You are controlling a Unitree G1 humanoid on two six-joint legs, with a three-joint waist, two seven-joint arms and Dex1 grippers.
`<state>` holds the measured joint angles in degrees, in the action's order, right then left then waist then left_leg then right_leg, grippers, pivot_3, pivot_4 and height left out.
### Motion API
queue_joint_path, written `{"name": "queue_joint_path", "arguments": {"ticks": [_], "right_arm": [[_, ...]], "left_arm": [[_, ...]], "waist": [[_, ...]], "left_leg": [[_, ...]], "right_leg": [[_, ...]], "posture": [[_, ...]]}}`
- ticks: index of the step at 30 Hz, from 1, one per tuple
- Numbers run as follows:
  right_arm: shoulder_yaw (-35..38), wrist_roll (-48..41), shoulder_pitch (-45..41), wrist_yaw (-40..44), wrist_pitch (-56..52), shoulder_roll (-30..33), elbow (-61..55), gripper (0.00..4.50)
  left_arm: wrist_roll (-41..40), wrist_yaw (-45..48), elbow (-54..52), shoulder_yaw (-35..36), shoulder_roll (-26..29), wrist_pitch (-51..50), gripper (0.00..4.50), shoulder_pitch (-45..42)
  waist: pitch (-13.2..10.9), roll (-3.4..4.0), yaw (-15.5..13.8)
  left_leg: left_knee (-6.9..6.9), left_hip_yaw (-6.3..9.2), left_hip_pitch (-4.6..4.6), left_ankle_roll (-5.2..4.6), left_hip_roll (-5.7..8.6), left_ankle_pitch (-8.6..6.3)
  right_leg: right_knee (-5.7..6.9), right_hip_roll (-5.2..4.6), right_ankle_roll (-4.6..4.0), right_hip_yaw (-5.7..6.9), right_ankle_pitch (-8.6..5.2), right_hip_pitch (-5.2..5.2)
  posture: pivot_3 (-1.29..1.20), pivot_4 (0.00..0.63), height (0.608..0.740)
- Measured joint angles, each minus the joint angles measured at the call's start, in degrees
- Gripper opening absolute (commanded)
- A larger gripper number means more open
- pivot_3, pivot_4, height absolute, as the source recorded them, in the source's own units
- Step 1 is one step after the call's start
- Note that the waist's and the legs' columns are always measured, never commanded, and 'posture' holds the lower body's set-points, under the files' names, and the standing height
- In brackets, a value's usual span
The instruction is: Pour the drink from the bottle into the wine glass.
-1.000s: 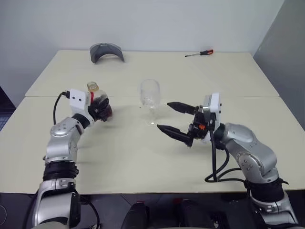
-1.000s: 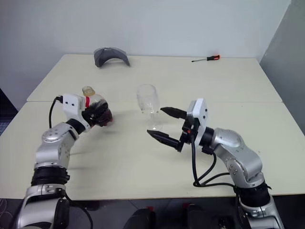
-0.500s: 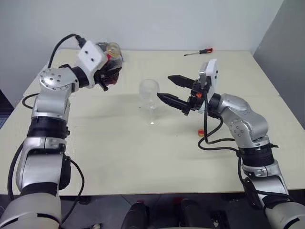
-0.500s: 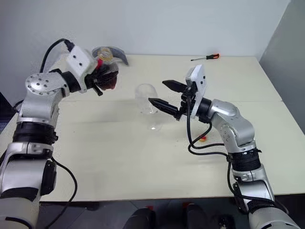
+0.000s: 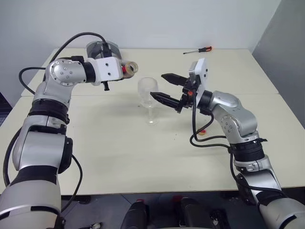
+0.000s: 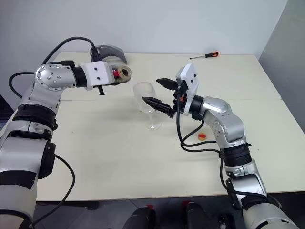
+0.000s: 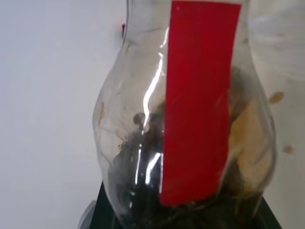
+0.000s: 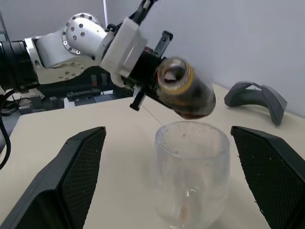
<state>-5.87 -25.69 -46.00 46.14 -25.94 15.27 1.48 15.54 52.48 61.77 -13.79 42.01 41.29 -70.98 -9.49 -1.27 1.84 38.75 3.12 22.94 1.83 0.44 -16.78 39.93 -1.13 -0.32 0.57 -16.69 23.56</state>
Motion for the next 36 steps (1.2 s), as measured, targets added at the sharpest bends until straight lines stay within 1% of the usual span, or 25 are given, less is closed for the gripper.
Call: {"name": "queue_joint_path", "arguments": {"ticks": [3, 8, 13, 17, 23, 36], "right_arm": [[0.0, 0.4, -0.3, 0.0, 0.2, 0.0, 0.1, 4.5], [0.0, 0.9, -0.3, -0.1, 0.2, -0.1, 0.1, 4.5], [0.0, 1.5, -0.3, -0.1, 0.2, -0.3, 0.1, 4.5], [0.0, 1.9, -0.3, -0.1, 0.2, -0.4, 0.2, 4.5], [0.0, 2.1, -0.4, -0.2, 0.2, -0.6, 1.2, 4.5], [0.1, 2.6, -0.6, -1.0, 0.3, -0.6, 1.3, 4.5]], "left_arm": [[2.9, -1.4, 2.1, -1.0, 0.7, 2.9, 0.97, -1.8], [5.2, -3.7, 4.8, -1.8, 0.6, 4.1, 0.97, -3.4], [7.1, -5.8, 6.6, -2.3, 0.0, 4.3, 0.97, -4.1], [9.6, -8.6, 8.3, -4.0, -1.6, 4.3, 0.97, -6.3], [12.8, -13.2, 9.5, -6.0, -3.1, 4.3, 0.97, -7.7], [17.4, -17.5, 10.9, -8.6, -3.9, 5.7, 0.97, -10.7]], "waist": [[0.0, -0.02, 0.0], [0.0, -0.01, 0.0], [0.0, -0.02, 0.0], [0.0, -0.02, 0.0], [0.0, -0.02, 0.0], [0.0, -0.02, 0.0]], "left_leg": [[0.01, -0.03, 0.01, 0.01, 0.01, 0.0], [0.01, -0.01, 0.01, 0.01, 0.0, 0.0], [0.02, -0.02, 0.01, 0.01, 0.0, 0.01], [0.04, -0.03, 0.02, 0.01, 0.02, 0.01], [0.04, -0.05, 0.02, 0.17, 0.01, 0.1], [0.04, -0.07, 0.03, 0.21, 0.01, 0.12]], "right_leg": [[-0.01, -0.01, 0.0, 0.01, 0.0, 0.0], [0.0, -0.01, 0.0, 0.02, 0.0, 0.0], [0.01, -0.01, 0.0, 0.02, 0.0, 0.02], [0.02, -0.01, 0.01, 0.03, 0.0, 0.01], [0.04, -0.01, 0.01, 0.02, 0.0, 0.03], [0.06, 0.0, 0.0, 0.03, 0.0, 0.06]], "posture": [[0.0, 0.15, 0.74], [0.0, 0.15, 0.74], [0.0, 0.15, 0.74], [0.0, 0.15, 0.74], [0.0, 0.15, 0.74], [0.0, 0.15, 0.74]]}}
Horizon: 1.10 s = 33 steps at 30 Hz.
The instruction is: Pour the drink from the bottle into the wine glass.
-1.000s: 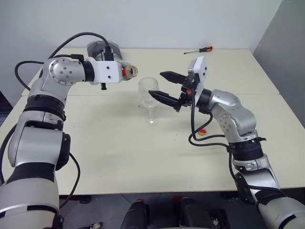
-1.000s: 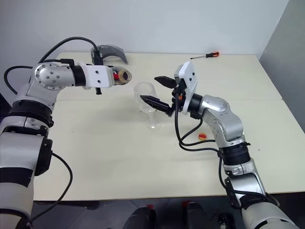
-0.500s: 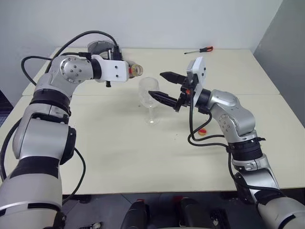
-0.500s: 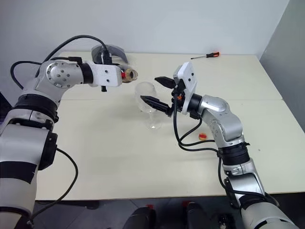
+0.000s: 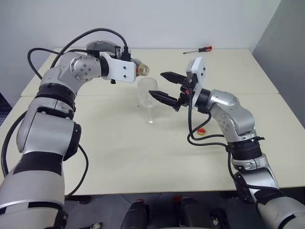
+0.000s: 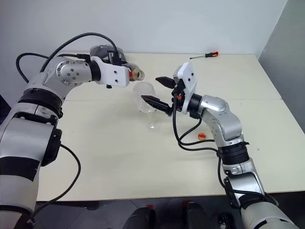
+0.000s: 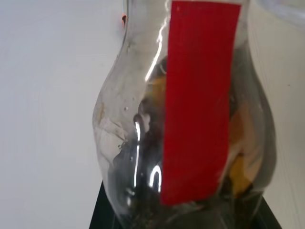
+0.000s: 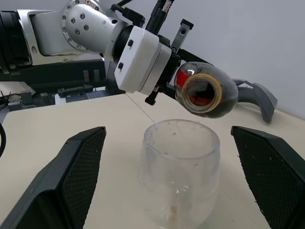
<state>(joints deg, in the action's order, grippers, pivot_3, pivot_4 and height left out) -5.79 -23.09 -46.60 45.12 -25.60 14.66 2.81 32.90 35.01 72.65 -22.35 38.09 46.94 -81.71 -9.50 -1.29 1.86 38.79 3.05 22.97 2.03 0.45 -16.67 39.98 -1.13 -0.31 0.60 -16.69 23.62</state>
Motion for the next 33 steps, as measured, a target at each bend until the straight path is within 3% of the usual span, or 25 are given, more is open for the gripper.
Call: {"name": "queue_joint_path", "arguments": {"ticks": [17, 33], "right_arm": [[0.0, 0.4, -1.4, -0.1, 1.1, -0.4, 1.5, 4.5], [0.2, 0.4, -1.5, -0.4, 1.8, -1.5, 2.3, 4.5]], "left_arm": [[8.0, -7.3, 0.5, -6.0, 1.0, 4.8, 0.97, -3.9], [9.7, -9.4, 1.6, -7.2, 1.1, 4.9, 0.97, -6.0]], "waist": [[0.0, -0.01, 0.0], [0.0, -0.01, 0.0]], "left_leg": [[0.01, -0.03, 0.01, 0.01, 0.01, 0.0], [0.01, -0.05, 0.01, 0.02, 0.01, 0.01]], "right_leg": [[0.02, 0.0, 0.0, 0.0, 0.0, 0.02], [0.04, 0.0, 0.0, -0.01, 0.0, 0.04]], "posture": [[0.0, 0.15, 0.74], [0.0, 0.15, 0.74]]}}
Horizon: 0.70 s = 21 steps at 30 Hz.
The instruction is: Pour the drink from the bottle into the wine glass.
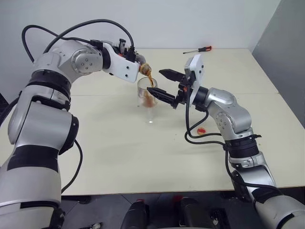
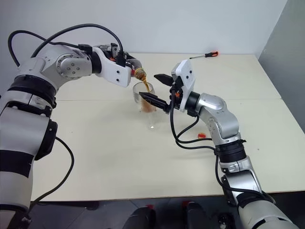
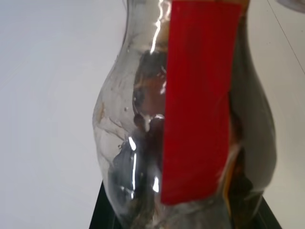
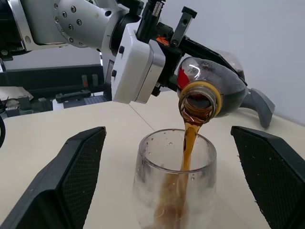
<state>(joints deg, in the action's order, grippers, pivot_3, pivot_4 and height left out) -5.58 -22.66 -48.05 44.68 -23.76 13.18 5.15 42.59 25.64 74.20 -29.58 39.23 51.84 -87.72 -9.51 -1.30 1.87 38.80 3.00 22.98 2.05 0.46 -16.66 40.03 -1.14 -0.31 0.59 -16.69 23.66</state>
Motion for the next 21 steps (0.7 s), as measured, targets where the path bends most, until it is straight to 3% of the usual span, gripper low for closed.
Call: {"name": "queue_joint_path", "arguments": {"ticks": [21], "right_arm": [[0.0, 0.0, 0.0, 0.2, 0.8, -0.1, 0.2, 4.5]], "left_arm": [[2.2, -1.4, 0.1, -1.9, 1.3, 1.1, 0.97, -1.1]], "waist": [[0.0, 0.0, 0.0]], "left_leg": [[0.02, -0.03, 0.0, 0.0, 0.0, 0.0]], "right_leg": [[0.03, 0.0, 0.0, -0.01, 0.0, 0.01]], "posture": [[0.0, 0.15, 0.74]]}}
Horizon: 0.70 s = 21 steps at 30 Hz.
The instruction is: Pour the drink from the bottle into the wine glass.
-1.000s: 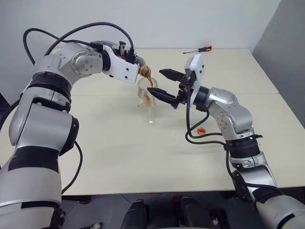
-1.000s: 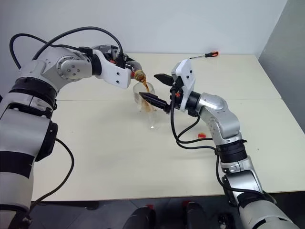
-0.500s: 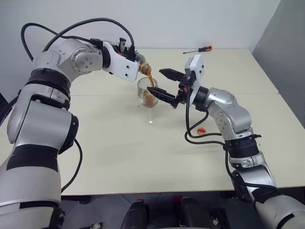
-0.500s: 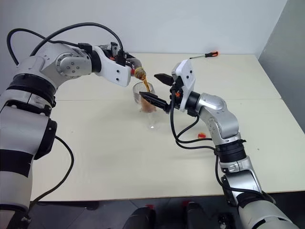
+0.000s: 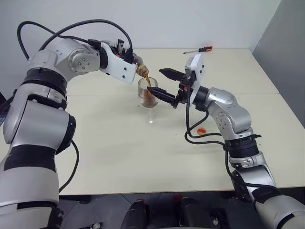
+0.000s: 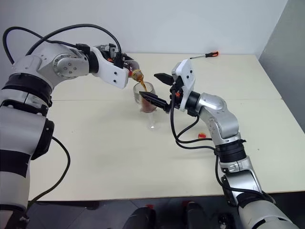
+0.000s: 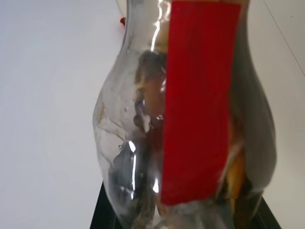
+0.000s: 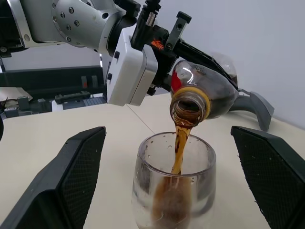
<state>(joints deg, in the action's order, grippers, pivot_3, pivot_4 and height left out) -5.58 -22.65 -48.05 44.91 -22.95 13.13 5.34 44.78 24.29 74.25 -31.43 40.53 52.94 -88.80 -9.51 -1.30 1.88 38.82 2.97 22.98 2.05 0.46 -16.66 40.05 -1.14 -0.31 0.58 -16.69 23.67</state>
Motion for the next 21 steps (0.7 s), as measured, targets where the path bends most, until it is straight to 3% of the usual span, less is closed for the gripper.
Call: {"name": "queue_joint_path", "arguments": {"ticks": [21], "right_arm": [[0.0, 0.1, -0.1, 0.1, 0.5, -0.1, 0.6, 4.5]], "left_arm": [[1.8, -2.4, 0.4, -1.6, 0.6, 0.2, 0.97, -2.2]], "waist": [[0.0, 0.0, 0.0]], "left_leg": [[0.01, -0.03, 0.0, 0.0, 0.0, 0.0]], "right_leg": [[0.03, 0.0, 0.0, -0.01, 0.0, 0.01]], "posture": [[0.0, 0.15, 0.74]]}}
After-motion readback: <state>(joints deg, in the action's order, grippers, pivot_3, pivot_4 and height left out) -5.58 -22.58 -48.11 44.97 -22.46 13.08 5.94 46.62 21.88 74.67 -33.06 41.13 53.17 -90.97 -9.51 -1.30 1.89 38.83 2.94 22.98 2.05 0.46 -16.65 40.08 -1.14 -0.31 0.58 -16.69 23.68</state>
